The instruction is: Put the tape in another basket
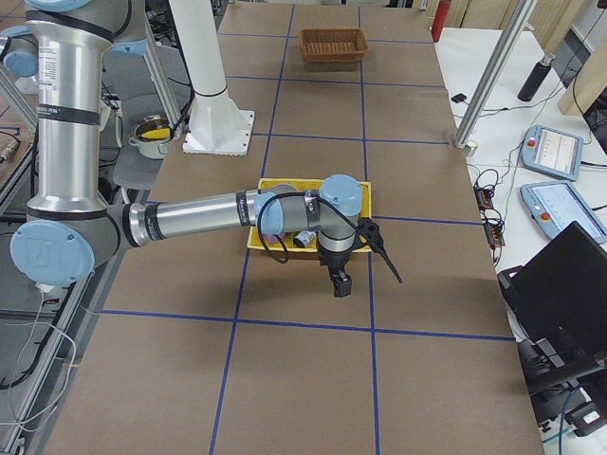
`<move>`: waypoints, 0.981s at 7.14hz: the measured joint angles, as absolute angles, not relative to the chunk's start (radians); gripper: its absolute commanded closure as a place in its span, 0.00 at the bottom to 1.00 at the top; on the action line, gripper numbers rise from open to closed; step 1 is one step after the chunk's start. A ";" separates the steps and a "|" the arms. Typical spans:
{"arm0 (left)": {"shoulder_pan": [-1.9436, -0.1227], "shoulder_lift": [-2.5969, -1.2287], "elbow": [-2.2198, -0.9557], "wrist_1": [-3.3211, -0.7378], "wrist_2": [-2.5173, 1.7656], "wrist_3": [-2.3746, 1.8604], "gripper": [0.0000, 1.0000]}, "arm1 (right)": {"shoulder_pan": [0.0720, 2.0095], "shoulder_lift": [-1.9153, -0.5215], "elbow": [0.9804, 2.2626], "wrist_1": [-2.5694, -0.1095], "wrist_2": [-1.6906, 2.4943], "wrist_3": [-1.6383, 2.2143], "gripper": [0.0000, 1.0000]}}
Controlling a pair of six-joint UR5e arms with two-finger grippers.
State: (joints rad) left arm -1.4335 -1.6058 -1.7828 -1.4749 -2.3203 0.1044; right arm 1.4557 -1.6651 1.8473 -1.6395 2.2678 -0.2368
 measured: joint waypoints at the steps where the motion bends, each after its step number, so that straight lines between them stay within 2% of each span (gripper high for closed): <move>1: -1.433 -1.606 -1.784 -1.476 -2.322 0.103 0.02 | 1.456 -1.667 1.847 -1.639 2.276 -0.235 0.00; 7: -1.433 -1.605 -1.791 -1.477 -2.325 0.103 0.02 | 1.455 -1.666 1.845 -1.637 2.353 -0.233 0.00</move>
